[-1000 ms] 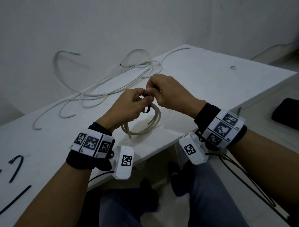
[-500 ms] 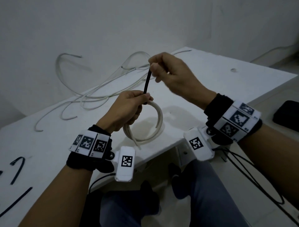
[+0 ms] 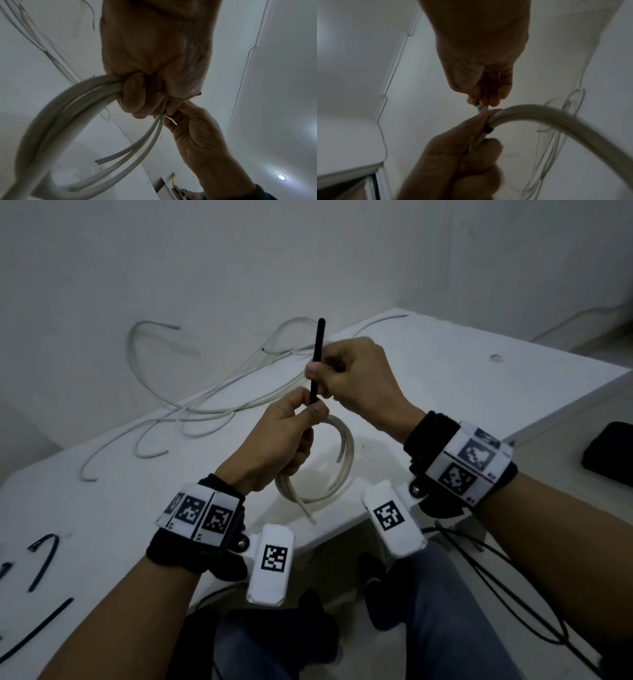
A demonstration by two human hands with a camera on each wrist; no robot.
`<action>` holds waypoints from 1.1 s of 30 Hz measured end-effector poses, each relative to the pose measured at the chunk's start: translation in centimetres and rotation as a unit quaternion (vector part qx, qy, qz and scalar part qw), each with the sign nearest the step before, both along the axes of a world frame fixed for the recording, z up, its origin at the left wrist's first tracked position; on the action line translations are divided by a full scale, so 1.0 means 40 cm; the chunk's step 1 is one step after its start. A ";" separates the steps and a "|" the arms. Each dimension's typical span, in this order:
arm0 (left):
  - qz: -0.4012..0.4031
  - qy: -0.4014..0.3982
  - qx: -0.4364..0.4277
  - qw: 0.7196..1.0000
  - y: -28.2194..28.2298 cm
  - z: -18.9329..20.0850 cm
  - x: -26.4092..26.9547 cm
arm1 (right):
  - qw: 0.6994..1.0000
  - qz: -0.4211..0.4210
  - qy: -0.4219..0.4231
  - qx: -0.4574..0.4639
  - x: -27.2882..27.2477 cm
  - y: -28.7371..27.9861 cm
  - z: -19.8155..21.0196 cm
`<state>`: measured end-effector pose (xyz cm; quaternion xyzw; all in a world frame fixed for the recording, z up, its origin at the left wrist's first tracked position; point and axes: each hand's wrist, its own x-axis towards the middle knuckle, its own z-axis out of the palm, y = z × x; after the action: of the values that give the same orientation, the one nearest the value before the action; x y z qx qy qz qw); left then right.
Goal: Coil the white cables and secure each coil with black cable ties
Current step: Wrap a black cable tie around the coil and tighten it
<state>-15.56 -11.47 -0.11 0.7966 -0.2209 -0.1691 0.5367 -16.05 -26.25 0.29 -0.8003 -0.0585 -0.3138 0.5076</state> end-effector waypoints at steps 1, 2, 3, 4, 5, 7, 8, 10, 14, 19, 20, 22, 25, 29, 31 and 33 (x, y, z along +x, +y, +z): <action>0.010 0.009 -0.002 1.000 0.005 0.003 0.001 | 1.000 0.009 0.001 -0.010 0.000 0.002 0.001; 0.021 0.017 -0.008 1.000 0.010 0.008 0.003 | 0.999 0.025 0.006 -0.023 -0.001 0.002 0.003; 0.029 0.025 -0.016 0.999 0.013 0.014 0.007 | 0.998 0.050 0.014 -0.031 -0.003 -0.001 0.008; 0.034 0.034 -0.026 0.999 0.018 0.022 0.012 | 0.996 0.085 0.028 -0.028 -0.005 -0.005 0.009; 0.035 0.044 -0.037 0.998 0.024 0.030 0.017 | 0.991 0.124 0.049 -0.015 -0.008 -0.011 0.007; 0.034 0.060 -0.061 0.996 0.035 0.044 0.028 | 0.979 0.173 0.112 0.004 -0.017 -0.025 -0.008; 0.034 0.066 -0.072 0.995 0.040 0.048 0.033 | 0.972 0.183 0.146 0.008 -0.024 -0.030 -0.018; 0.048 0.077 -0.092 0.992 0.047 0.047 0.041 | 0.963 0.187 0.192 0.007 -0.036 -0.033 -0.042; 0.074 0.074 -0.114 0.988 0.057 0.029 0.052 | 0.964 0.164 0.205 0.032 -0.031 -0.020 -0.076; 0.134 0.075 -0.115 0.981 0.082 0.000 0.054 | 0.961 0.139 0.228 0.071 -0.010 -0.022 -0.098; 0.140 0.079 -0.102 0.982 0.094 -0.007 0.054 | 0.960 0.133 0.230 0.083 -0.003 -0.027 -0.100; 0.126 0.084 -0.063 0.987 0.118 -0.023 0.046 | 0.958 0.120 0.235 0.111 0.012 -0.037 -0.100; 0.116 0.050 -0.013 0.992 0.139 -0.050 0.041 | 0.951 0.109 0.259 0.131 0.040 -0.040 -0.094; 0.155 -0.030 0.031 0.987 0.137 -0.079 0.079 | 0.939 0.094 0.309 0.118 0.088 -0.011 -0.091; 0.173 -0.044 0.053 0.983 0.134 -0.089 0.101 | 0.933 0.080 0.340 0.087 0.118 0.003 -0.094; 0.181 -0.045 0.094 0.978 0.131 -0.093 0.120 | 0.926 0.068 0.370 0.045 0.142 0.014 -0.093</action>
<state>-10.74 -6.24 -3.84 0.8771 -0.0796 -0.0533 0.4707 -10.36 -25.69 -3.41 -0.8301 0.0928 0.0376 0.5485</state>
